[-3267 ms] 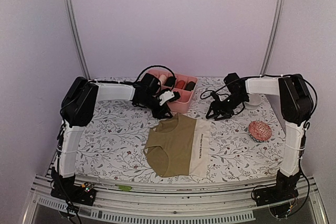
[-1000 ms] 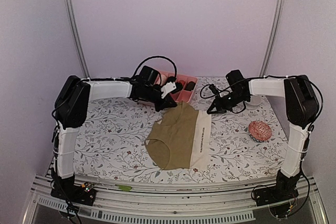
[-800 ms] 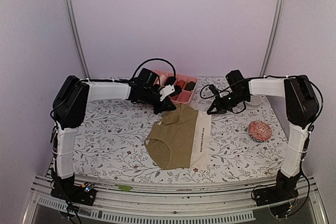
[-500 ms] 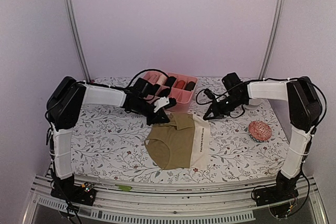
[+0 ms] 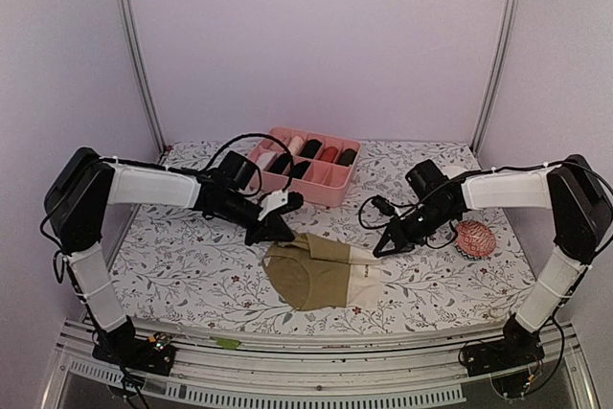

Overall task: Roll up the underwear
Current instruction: Fold the underwear at the center of the board.

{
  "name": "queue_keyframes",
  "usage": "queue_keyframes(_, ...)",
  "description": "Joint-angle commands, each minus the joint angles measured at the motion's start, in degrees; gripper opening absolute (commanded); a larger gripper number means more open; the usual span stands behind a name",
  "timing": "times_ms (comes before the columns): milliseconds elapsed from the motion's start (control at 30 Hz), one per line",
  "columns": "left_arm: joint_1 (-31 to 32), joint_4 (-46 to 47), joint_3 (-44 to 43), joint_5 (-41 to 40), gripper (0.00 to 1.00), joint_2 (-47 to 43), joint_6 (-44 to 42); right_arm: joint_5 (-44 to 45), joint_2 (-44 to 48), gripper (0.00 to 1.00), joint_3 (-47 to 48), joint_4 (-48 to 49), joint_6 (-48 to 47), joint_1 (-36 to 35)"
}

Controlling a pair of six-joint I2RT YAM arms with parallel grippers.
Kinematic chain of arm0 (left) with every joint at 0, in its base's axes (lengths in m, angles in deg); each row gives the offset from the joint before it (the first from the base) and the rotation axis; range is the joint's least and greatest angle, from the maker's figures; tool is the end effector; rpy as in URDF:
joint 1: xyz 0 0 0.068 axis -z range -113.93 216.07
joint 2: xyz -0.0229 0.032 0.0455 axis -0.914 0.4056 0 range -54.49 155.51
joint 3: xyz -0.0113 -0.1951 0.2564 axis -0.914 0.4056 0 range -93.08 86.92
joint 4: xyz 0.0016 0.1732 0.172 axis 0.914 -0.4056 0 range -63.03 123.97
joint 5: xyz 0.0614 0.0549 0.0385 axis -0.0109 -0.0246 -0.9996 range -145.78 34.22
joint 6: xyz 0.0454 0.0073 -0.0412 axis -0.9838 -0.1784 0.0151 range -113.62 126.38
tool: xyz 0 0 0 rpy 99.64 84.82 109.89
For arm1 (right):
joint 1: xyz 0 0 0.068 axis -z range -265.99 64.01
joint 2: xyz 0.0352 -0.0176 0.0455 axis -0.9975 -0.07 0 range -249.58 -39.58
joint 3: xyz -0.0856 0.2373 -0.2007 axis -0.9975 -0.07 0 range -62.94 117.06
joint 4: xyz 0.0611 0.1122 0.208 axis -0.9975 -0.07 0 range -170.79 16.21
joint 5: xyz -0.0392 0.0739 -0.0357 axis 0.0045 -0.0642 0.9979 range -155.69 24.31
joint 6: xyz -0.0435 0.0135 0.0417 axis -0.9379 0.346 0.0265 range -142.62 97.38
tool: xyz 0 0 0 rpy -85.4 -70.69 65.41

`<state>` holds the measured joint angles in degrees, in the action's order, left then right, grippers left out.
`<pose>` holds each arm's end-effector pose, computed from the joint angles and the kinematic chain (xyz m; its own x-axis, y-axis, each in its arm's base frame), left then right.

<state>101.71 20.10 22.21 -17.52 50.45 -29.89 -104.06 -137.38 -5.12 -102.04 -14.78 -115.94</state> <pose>0.2901 -0.2434 0.2277 -0.0855 0.6329 -0.7695 0.9962 0.0648 -0.0574 0.2591 0.1827 0.2234 -0.8777 -0.3824 -0.2888 -0.4757 0.6223 0.6216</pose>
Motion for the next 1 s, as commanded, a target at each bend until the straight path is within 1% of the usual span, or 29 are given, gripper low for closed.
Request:
queue_keyframes(0, 2.2, -1.4, 4.5, 1.5, 0.0, -2.1, -2.2, -1.5, 2.5, 0.0, -3.3, 2.1, 1.8, -3.2)
queue_keyframes(133, 4.7, 0.1, 7.3, -0.6, 0.0, -2.7, -2.5, -1.3, 2.8, 0.0, -5.2, 3.0, 2.5, -5.1)
queue_keyframes(333, 5.2, 0.6, 7.3, -1.3, 0.0, -2.1, -1.9, -0.9, 2.4, 0.0, -7.4, 3.8, 2.9, -7.5)
queue_keyframes(767, 9.0, -1.7, 9.5, -4.7, 0.0, -3.6, -8.8, -1.3, 2.7, 0.0, -8.8, 2.7, 2.0, -9.0)
queue_keyframes(800, 9.3, -2.3, 9.4, -5.8, 0.0, -3.7, -9.4, -1.4, 2.4, 0.05, -8.7, 2.1, 1.7, -9.2)
queue_keyframes(833, 9.4, -3.1, 9.3, -6.5, 0.03, -3.8, -9.6, -1.4, 2.4, 0.15, -8.5, 1.2, 1.3, -9.5)
queue_keyframes(933, 7.8, -5.3, 9.6, -6.5, 0.21, -6.0, -10.6, -2.8, 4.7, 0.42, -7.6, -0.7, 0.8, -9.8)
queue_keyframes(967, 6.9, -5.8, 10.0, -5.6, 0.26, -7.3, -10.9, -3.3, 5.7, 0.48, -7.2, -1.2, 0.8, -9.8)
